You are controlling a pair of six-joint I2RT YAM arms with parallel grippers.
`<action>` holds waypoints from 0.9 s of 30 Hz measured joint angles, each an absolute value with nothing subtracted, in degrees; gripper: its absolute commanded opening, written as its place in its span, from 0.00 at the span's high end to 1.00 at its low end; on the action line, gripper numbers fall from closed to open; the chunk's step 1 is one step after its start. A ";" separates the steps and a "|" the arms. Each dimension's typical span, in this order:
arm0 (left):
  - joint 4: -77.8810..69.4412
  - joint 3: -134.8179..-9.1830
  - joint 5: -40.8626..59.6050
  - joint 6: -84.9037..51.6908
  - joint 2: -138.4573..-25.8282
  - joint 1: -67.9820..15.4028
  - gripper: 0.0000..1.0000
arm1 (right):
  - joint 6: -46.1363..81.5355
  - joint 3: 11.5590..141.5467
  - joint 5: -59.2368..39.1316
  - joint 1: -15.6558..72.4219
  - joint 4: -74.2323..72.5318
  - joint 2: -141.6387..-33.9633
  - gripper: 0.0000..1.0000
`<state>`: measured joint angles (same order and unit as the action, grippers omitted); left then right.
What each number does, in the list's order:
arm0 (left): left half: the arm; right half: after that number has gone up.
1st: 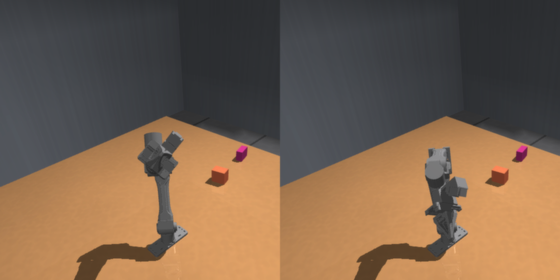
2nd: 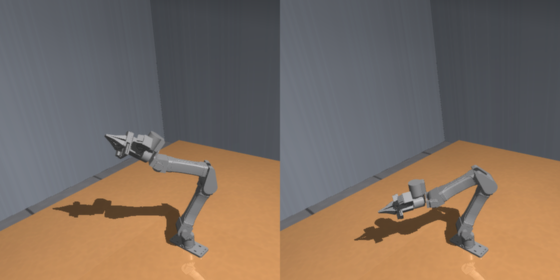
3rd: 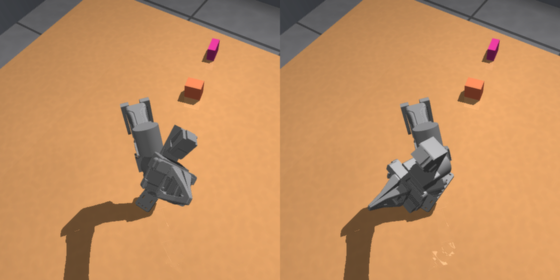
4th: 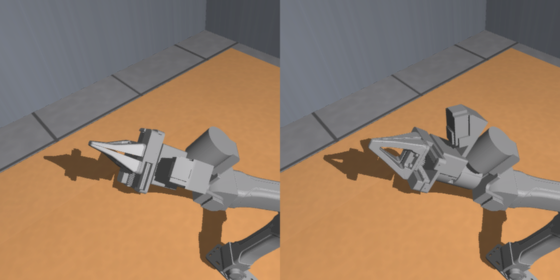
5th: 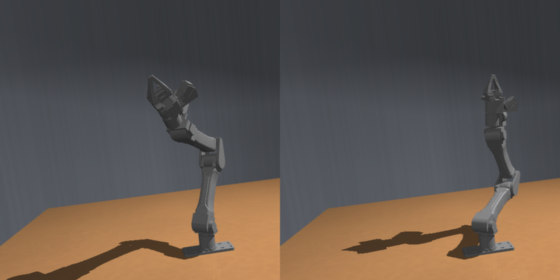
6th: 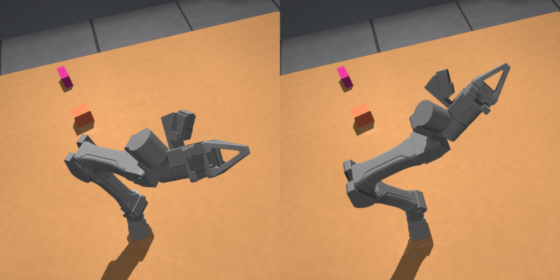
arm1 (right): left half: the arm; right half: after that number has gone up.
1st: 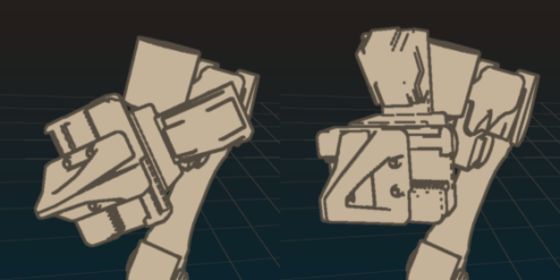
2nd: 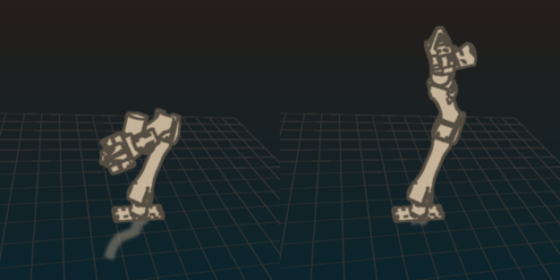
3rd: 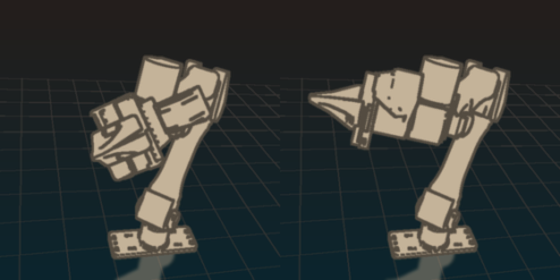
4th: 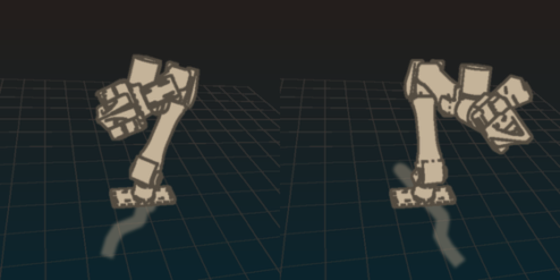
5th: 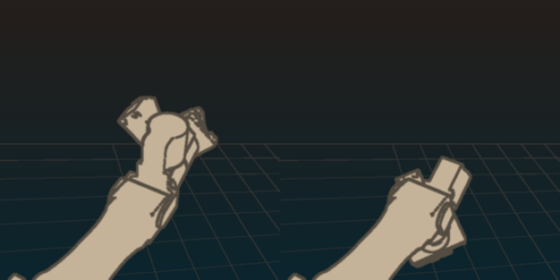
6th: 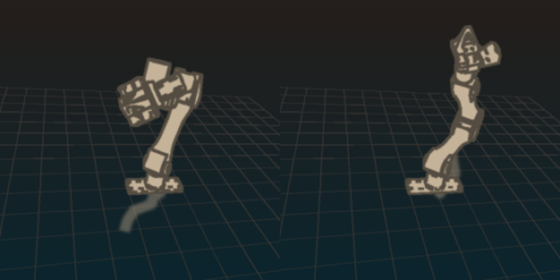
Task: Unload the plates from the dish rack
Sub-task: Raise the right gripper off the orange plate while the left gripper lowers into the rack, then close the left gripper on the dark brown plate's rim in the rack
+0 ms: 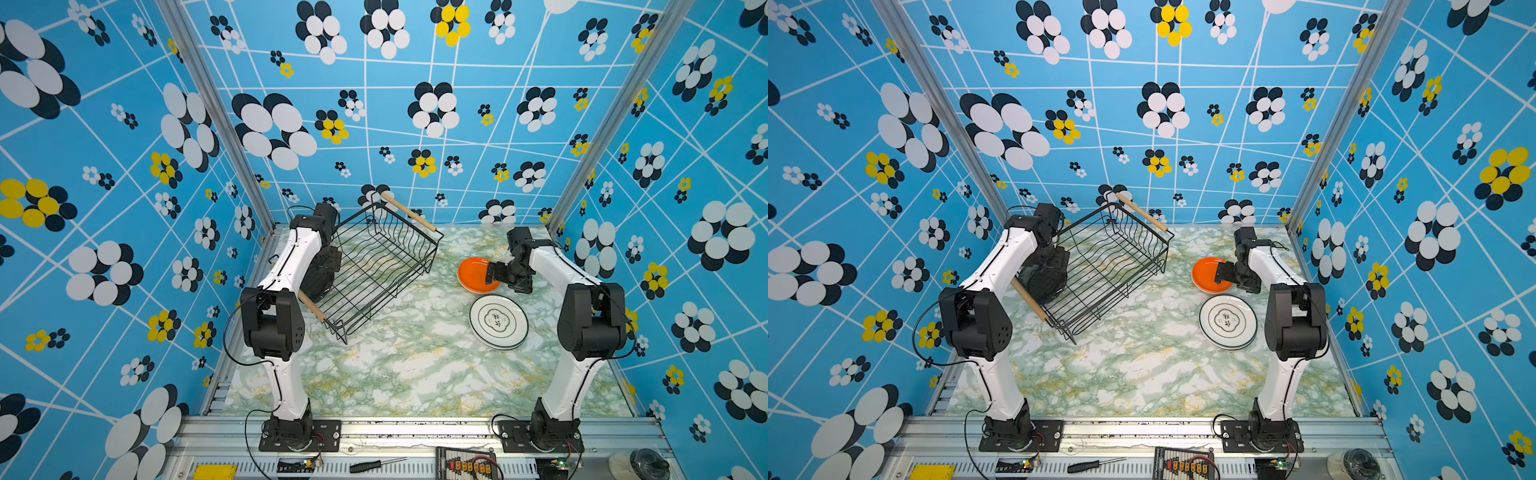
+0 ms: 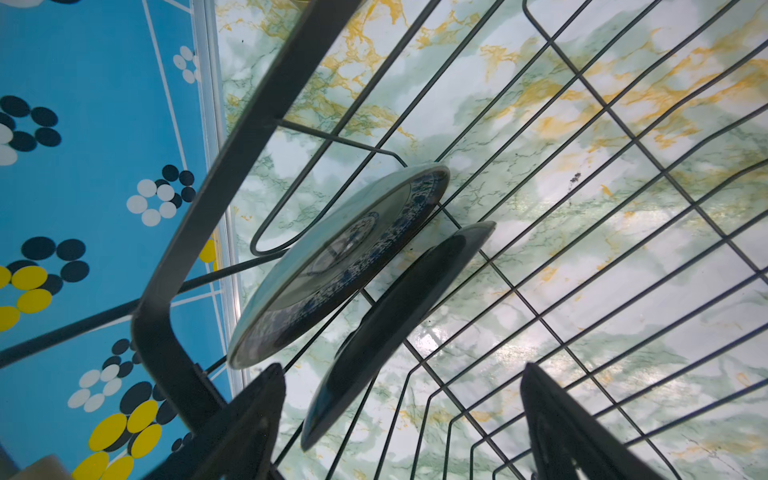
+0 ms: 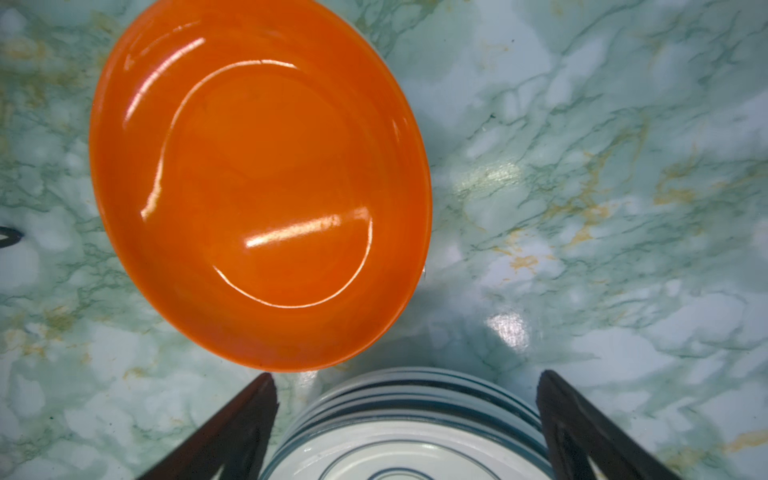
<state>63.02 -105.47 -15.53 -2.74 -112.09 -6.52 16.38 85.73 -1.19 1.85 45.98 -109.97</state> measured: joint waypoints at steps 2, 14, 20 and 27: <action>62.94 -105.45 -15.75 -1.91 -112.86 -6.24 0.17 | 16.03 85.14 -1.61 1.52 45.69 -109.12 0.01; 59.16 -101.62 -15.18 3.22 -112.97 -3.99 0.40 | 15.35 82.61 -2.92 -0.32 44.49 -107.09 0.01; 56.93 -99.00 -14.35 4.56 -112.97 -2.76 0.51 | 15.18 82.26 -3.53 -0.54 44.34 -107.09 0.01; 56.10 -98.52 -13.76 5.58 -112.97 -2.24 0.63 | 15.16 82.00 -3.77 -0.91 44.29 -106.74 0.01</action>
<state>56.10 -98.52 -13.76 5.58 -112.97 -2.24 15.16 82.00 -3.77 -0.91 44.29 -106.74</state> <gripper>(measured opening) 0.406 0.992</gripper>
